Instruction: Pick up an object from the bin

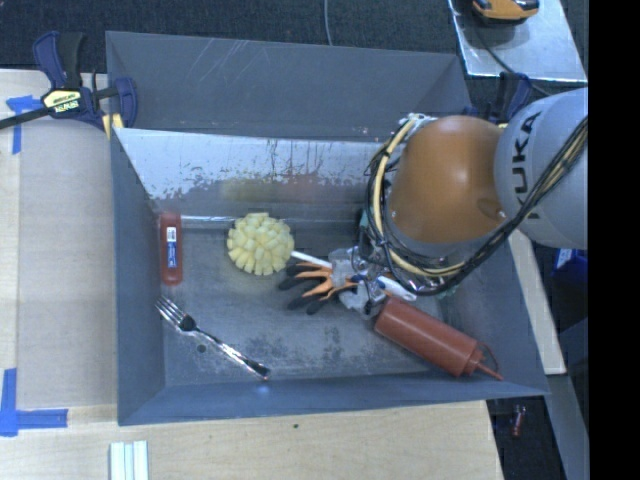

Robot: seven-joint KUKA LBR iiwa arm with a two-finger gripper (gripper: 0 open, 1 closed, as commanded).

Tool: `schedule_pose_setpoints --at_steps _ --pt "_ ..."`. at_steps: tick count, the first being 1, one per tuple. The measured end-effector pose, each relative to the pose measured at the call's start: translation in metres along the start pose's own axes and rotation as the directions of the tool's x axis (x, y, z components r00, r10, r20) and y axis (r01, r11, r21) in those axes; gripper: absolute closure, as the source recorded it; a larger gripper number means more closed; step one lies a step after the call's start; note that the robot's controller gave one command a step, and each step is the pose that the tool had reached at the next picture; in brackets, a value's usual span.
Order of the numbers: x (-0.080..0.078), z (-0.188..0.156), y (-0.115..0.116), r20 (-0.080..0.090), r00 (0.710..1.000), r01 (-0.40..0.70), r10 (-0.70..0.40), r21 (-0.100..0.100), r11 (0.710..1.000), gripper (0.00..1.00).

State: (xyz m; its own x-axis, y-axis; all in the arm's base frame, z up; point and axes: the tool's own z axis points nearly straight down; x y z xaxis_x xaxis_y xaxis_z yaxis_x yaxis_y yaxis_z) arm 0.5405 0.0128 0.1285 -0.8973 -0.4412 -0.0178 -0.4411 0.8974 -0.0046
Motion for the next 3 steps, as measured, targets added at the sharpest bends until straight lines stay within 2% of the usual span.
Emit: schedule_pose_setpoints --at_steps 1,2,3 --pt "-0.003 0.015 -0.004 0.002 0.994 0.111 -0.111 0.001 0.994 1.0" --pt "-0.009 0.053 0.005 -0.003 1.0 -0.007 0.007 -0.001 1.0 1.0" --pt "-0.01 0.059 -0.002 0.006 0.999 0.05 -0.05 0.0 0.999 1.0"
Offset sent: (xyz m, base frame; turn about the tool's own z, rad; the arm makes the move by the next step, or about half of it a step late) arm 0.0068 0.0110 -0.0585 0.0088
